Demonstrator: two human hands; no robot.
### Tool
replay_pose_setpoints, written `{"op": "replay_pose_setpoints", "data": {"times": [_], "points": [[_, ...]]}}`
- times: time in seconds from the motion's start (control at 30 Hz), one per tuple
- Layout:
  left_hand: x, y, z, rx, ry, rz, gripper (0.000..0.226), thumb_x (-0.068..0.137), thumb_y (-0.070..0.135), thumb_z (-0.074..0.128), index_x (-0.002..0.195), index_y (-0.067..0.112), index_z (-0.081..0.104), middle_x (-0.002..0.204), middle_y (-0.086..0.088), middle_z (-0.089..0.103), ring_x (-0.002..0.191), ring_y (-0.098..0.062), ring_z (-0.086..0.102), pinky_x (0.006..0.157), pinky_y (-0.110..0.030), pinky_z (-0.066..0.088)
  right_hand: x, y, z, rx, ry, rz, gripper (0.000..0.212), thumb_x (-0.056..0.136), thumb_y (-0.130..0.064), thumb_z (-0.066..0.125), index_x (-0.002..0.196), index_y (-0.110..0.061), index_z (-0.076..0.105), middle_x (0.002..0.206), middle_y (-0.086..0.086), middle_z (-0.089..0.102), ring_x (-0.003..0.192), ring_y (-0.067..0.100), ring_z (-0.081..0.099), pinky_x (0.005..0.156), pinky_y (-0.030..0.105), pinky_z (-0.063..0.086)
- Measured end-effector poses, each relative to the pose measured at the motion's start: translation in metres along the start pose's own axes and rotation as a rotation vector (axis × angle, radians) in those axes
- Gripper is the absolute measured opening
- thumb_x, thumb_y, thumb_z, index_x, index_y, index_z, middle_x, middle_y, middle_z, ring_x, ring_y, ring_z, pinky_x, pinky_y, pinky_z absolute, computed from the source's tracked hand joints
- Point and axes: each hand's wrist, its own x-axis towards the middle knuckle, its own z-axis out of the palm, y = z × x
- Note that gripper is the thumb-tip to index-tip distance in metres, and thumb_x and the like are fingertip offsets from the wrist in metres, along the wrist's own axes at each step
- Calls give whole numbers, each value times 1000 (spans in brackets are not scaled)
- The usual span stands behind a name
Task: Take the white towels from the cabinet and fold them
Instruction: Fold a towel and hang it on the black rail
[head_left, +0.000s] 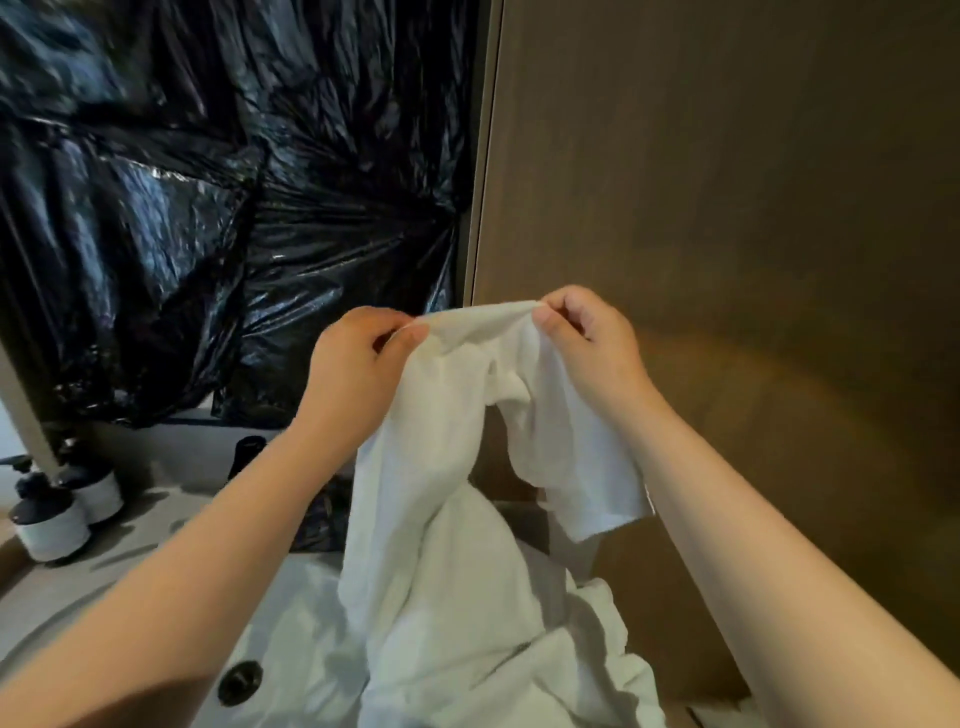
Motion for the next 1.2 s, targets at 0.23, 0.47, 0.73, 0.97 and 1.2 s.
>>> {"op": "replay_pose_setpoints", "data": {"times": [0.23, 0.47, 0.73, 0.97, 1.2], "points": [[30, 50, -21, -3, 13, 141, 16, 94, 27, 58, 91, 18, 71, 79, 13, 57, 71, 7, 51, 59, -2, 33, 9, -23, -43, -34, 134, -93, 19, 100, -24, 52, 88, -11, 61, 81, 1, 57, 71, 7, 52, 63, 16, 40], [-55, 0, 29, 58, -382, -83, 27, 93, 30, 58, 78, 10, 70, 76, -10, 64, 72, -21, 59, 71, -40, 49, -71, 44, -30, -53, -146, 210, 21, 96, -16, 58, 76, -11, 64, 69, -5, 56, 60, 1, 49, 58, 14, 36], [-162, -40, 65, 101, -493, -216, 20, 84, 26, 73, 103, 18, 70, 100, 3, 62, 84, -8, 53, 76, -16, 38, -175, 117, -1, -255, -198, 503, 4, 91, -15, 65, 94, -17, 67, 89, -6, 64, 83, 9, 58, 76, 25, 46], [-217, -25, 50, 100, -444, -4, 25, 64, 16, 89, 80, 14, 70, 76, 4, 62, 64, -8, 51, 65, -15, 39, -238, 105, 7, -168, -295, 378, 14, 94, -22, 62, 105, -27, 70, 102, -16, 66, 92, 0, 61, 79, 14, 49], [-236, -47, 60, 203, -490, -164, 32, 65, 22, 89, 89, 9, 72, 88, -5, 67, 80, -27, 64, 71, -33, 51, -241, 115, 28, -295, -325, 336, 40, 97, -32, 57, 136, -27, 54, 141, -17, 45, 135, 1, 34, 108, 8, 19]]}}
